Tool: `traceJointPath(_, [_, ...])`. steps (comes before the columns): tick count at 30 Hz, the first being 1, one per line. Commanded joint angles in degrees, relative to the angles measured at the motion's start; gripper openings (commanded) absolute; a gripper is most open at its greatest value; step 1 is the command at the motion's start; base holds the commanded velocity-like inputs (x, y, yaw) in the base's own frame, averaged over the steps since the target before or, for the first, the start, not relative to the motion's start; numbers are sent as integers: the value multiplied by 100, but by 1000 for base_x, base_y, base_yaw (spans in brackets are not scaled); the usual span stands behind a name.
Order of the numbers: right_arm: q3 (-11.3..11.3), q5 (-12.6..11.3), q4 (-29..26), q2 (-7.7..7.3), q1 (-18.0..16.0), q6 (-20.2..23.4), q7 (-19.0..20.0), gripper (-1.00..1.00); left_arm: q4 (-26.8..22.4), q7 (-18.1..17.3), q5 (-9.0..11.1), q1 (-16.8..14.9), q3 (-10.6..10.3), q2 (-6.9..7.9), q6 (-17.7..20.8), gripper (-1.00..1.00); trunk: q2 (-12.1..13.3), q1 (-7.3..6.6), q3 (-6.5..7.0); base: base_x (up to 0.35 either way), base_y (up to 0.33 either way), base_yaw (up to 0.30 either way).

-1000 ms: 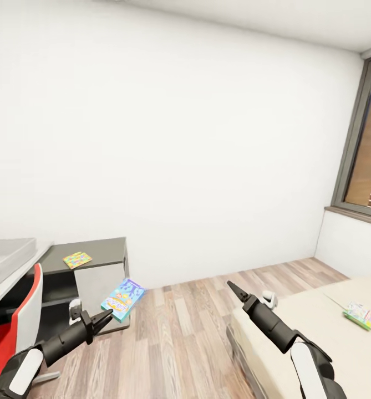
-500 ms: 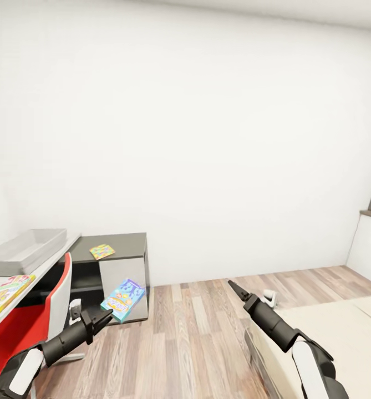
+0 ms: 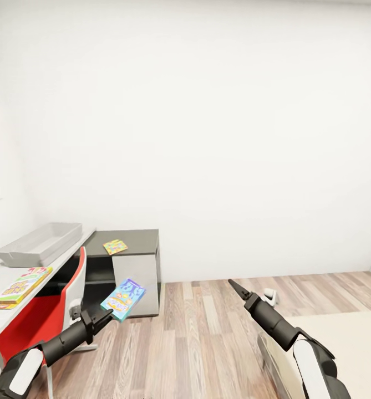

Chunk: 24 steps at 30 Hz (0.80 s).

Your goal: Put all the toys in the child's room - the three board games (two on the bed and one on the table), the two jigsaw puzzles on the table, and the tennis ball on the table - inside the toy box on the table in the child's room.

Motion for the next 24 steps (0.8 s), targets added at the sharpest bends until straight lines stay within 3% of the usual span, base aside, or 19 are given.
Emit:
traceJointPath(1, [-16,-27,-1,6,-3,46,10,100,5,-13,6,-4,9,0,25,-100,-5,2,-12,5,0,127])
traceJointPath(13, [-16,-31,-1,-3,-3,109,10,100,5,1,2,-4,8,-6,22,-100,-5,2,-118,42,-32,111])
traceJointPath(24, [-37,-77,-1,-3,8,50,77,100,5,28,-22,-4,1,-7,22,-100,-5,2,-219,256,-12,80])
